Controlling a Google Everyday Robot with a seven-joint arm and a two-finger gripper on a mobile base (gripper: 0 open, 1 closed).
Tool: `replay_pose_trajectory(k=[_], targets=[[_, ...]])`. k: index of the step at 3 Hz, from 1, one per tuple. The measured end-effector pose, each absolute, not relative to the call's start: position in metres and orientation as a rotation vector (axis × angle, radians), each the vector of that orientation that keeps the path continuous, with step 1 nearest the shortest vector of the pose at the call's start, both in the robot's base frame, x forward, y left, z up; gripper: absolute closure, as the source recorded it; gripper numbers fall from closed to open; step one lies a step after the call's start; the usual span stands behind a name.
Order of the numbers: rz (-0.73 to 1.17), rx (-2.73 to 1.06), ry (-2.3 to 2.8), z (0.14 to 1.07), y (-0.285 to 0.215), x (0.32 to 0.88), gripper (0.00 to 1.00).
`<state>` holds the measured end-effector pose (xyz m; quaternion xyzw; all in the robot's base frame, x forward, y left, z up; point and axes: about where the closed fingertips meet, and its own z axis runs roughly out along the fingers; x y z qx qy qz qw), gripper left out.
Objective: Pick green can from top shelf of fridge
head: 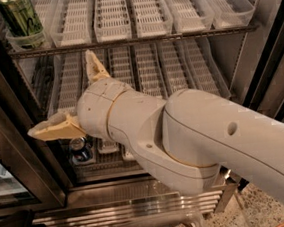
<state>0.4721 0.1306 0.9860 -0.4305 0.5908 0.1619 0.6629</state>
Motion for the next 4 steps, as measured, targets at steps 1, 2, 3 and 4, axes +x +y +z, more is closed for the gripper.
replay_pose_trajectory(k=[1,2,3,4], targets=[[0.367,-0.978,1.333,0.986,0.139,0.471,0.00],[0.265,-1.097,1.316,0.971,0.155,0.469,0.00],[0.169,-1.237,1.278,0.955,0.161,0.469,0.00],[0.161,-1.316,1.246,0.948,0.170,0.475,0.00]])
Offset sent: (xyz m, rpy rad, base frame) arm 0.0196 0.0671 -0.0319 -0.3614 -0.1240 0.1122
